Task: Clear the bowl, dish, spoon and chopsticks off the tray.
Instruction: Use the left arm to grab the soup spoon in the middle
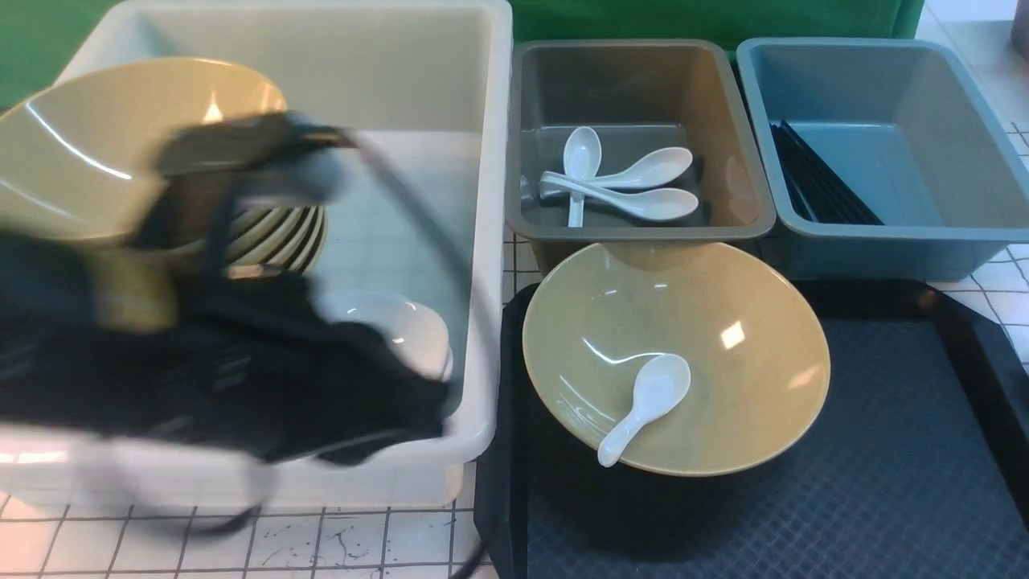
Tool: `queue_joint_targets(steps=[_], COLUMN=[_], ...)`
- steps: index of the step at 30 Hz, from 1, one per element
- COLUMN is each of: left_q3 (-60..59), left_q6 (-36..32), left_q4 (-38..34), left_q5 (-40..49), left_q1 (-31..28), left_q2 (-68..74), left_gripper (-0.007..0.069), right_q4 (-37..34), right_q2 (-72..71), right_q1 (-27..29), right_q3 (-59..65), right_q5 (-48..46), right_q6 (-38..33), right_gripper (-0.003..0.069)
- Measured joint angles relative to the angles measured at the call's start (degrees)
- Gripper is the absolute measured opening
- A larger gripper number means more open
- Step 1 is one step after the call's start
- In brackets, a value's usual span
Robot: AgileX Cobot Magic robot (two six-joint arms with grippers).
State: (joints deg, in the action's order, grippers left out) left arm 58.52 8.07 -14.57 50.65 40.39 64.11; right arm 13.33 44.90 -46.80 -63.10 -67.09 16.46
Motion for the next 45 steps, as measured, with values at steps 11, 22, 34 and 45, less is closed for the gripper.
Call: queue_joint_targets(steps=[11, 22, 34, 45], left_q3=[22.15, 36.17, 37.70, 38.07], left_q6=[5.71, 6.95, 3.61, -0.02], left_q4=[10.18, 10.92, 11.53, 14.57], left_q5=[9.68, 11.97, 12.72, 12.88], left_q1=[12.82, 10.62, 7.49, 7.49], left_q2=[26.87, 43.87, 52.53, 54.85], left_gripper=[0.0000, 0.0189, 0.0363, 0.0260], right_q4=[0.02, -2.95, -5.22, -5.33], right_q2=[-22.75, -26.77, -26.77, -26.77], right_q1=[0.00, 0.00, 0.00, 0.00], right_q3=[4.42, 8.30, 8.30, 8.30], right_q5=[0.00, 0.00, 0.00, 0.00], right_q6=[4.37, 0.24, -4.10, -5.72], right_gripper=[0.0099, 0.0099, 0.0101, 0.0102])
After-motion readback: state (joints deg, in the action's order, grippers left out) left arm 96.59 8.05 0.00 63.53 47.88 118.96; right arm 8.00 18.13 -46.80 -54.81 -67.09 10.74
